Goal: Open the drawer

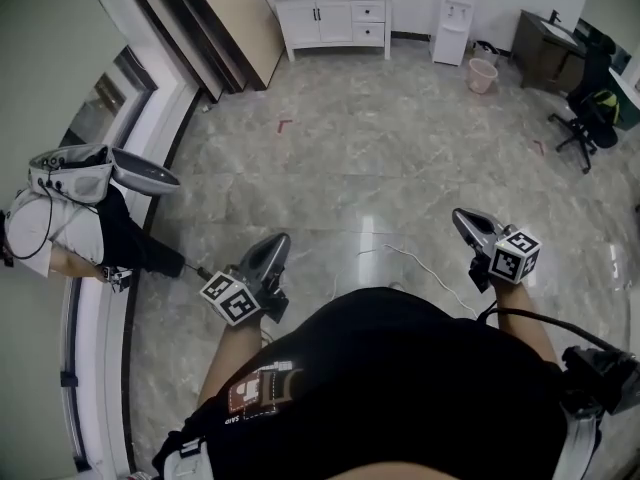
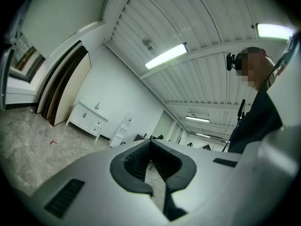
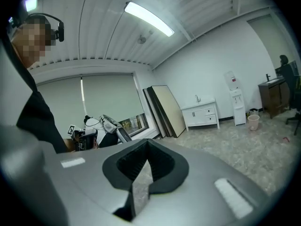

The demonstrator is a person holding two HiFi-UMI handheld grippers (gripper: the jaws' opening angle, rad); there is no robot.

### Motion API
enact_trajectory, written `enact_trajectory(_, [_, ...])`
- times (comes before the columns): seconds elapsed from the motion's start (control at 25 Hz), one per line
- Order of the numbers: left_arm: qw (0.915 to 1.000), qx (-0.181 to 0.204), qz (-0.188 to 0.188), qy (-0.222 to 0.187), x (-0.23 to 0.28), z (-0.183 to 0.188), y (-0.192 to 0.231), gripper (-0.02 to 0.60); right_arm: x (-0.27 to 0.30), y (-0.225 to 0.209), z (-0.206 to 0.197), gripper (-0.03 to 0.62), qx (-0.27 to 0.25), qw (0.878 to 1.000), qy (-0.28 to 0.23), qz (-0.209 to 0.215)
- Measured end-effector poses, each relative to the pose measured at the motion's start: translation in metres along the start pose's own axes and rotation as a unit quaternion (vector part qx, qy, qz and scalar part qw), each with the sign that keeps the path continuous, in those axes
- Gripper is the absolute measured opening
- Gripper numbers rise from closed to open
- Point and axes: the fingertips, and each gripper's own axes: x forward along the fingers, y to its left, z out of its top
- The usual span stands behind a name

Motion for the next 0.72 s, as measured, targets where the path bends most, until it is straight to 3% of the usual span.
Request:
enact_trajectory(0.12, [0.9995, 0.001, 0.026, -0.018, 0.036, 0.009, 0.012, -0.012, 0.022, -0.046, 0.019, -0.005, -0.003, 1.000, 0.006, 0.023])
enact_trajectory(0.4, [0.9973, 0.019, 0.059, -0.039, 0.119, 0.036, 0.033, -0.012, 0.081, -0.132, 0.108, -0.005, -0.038, 0.996, -0.002, 0.075])
enact_trajectory(0.72, [0.9966, 0.001, 0.074, -0.036, 0.206, 0.038, 0.057, -0.012, 0.127, -0.218, 0.134, -0.005, -0.027, 0.995, 0.006, 0.100])
